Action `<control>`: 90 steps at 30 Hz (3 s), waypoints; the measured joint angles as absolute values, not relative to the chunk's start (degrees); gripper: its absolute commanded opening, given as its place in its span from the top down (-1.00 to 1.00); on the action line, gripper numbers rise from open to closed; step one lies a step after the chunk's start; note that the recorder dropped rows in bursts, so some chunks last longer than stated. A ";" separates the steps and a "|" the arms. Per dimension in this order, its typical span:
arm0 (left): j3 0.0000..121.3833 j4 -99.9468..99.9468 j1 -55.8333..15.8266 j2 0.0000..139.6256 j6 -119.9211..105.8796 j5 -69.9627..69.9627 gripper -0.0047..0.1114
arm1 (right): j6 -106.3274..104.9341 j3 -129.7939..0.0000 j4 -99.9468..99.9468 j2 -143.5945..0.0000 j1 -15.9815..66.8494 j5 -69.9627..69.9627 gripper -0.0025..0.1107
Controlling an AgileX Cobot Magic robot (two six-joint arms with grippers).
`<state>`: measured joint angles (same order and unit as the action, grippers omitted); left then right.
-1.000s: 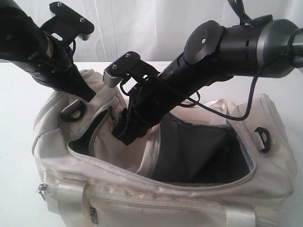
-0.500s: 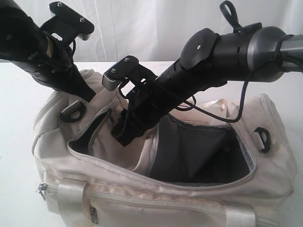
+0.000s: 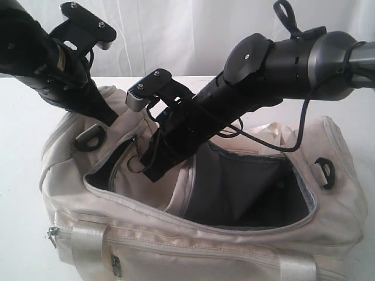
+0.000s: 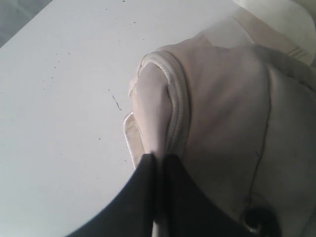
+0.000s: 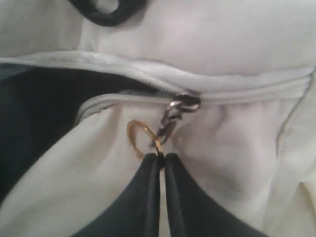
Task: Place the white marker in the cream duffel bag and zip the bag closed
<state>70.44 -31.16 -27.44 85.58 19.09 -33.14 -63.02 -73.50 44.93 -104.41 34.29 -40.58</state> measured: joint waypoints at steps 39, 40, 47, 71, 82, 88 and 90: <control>70.44 -31.20 -27.44 84.27 19.09 -33.72 0.92 | -50.63 -73.50 41.29 -101.66 36.02 -43.35 0.01; 70.44 -31.20 -27.44 84.27 19.09 -33.72 0.92 | -50.23 -73.50 40.98 -101.66 36.66 -42.38 -0.01; 70.44 -31.20 -27.44 84.27 19.09 -33.72 0.92 | -44.30 -73.50 34.49 -101.86 39.48 -36.34 -0.06; 70.44 -31.33 -27.44 84.27 18.97 -33.95 0.92 | -34.74 -73.50 26.45 -102.82 40.00 -33.22 0.58; 70.44 -31.33 -27.44 84.27 18.97 -33.95 0.92 | -32.25 -73.50 25.73 -102.79 40.76 -41.44 -0.05; 70.44 -31.85 -27.32 84.27 18.89 -33.95 0.92 | -27.63 -73.50 20.90 -102.79 43.56 -35.71 -0.05; 70.44 -32.25 -27.32 84.27 18.89 -33.95 0.92 | -24.71 -73.50 17.40 -102.79 44.13 -34.54 -0.05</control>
